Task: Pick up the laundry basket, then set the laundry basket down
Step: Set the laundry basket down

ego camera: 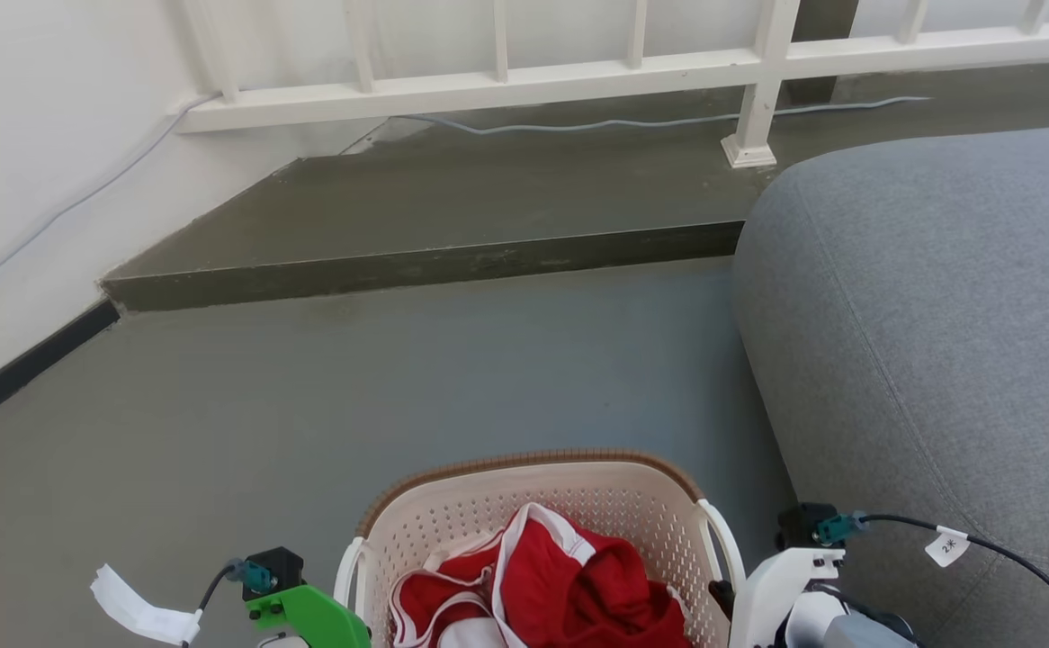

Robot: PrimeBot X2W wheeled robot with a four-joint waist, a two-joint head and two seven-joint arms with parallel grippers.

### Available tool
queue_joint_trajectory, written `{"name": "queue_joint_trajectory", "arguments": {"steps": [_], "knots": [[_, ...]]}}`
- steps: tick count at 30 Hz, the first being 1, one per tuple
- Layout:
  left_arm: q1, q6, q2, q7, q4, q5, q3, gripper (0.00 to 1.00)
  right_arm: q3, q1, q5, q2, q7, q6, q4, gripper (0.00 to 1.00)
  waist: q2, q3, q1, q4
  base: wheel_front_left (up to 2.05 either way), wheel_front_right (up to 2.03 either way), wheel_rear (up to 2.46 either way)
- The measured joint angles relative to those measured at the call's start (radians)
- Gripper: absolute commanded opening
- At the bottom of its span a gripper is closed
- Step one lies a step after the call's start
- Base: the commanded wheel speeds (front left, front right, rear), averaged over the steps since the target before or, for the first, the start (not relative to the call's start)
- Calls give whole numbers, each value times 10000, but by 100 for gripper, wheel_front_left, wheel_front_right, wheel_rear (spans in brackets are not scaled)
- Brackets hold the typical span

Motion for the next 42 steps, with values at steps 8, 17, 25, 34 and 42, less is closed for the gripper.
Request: {"name": "queue_joint_trajectory", "arguments": {"steps": [8, 17, 25, 34, 42], "knots": [[-50, 0, 21, -334, -194, 0, -21, 0, 56, -298, -33, -40, -305, 2, -29, 0, 0, 394, 0, 36, 0, 0, 0], [-778, 27, 31, -734, -485, 176, -288, 0, 96, -924, -188, -249, -871, 6, -203, 0, 0, 1206, 1, 54, 0, 0, 0], [-1811, 209, 54, -1091, -802, 458, -314, 0, 151, -1837, -362, -493, -1354, -10, -458, 0, 0, 2241, 1, 93, 0, 0, 0], [-2946, 414, 109, -1478, -1112, 546, -301, 0, 155, -3023, -604, -721, -1710, -61, -692, 0, 0, 3499, 1, 123, 0, 0, 0], [-3751, 523, 228, -1887, -1227, 639, -280, 0, 163, -3919, -702, -796, -1912, -69, -819, 0, 0, 4645, 2, 144, 0, 0, 0]]}}
